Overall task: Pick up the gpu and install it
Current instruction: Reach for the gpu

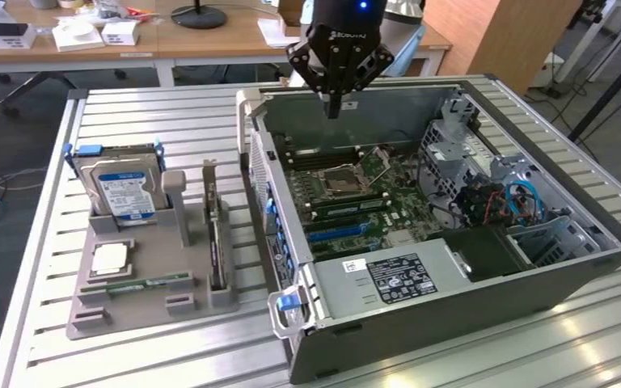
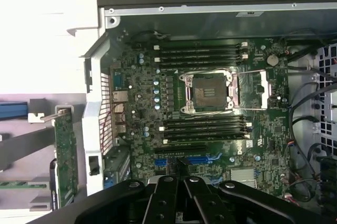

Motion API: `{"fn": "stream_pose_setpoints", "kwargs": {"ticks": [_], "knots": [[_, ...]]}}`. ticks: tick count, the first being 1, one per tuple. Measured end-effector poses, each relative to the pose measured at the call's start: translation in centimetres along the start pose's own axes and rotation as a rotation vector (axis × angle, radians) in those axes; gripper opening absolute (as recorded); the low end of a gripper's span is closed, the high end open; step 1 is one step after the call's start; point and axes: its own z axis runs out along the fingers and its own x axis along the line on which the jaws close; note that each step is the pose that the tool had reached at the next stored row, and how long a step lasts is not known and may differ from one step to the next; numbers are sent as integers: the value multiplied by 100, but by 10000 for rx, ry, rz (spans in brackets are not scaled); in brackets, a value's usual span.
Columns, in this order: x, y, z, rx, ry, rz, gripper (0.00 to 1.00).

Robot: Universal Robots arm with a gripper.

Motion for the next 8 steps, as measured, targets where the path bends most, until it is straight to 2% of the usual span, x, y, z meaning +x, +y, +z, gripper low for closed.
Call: {"fn": "stream_pose_setpoints", "kwargs": {"ticks": [8], "knots": [[209, -16, -1, 0, 9, 1, 10]]}}
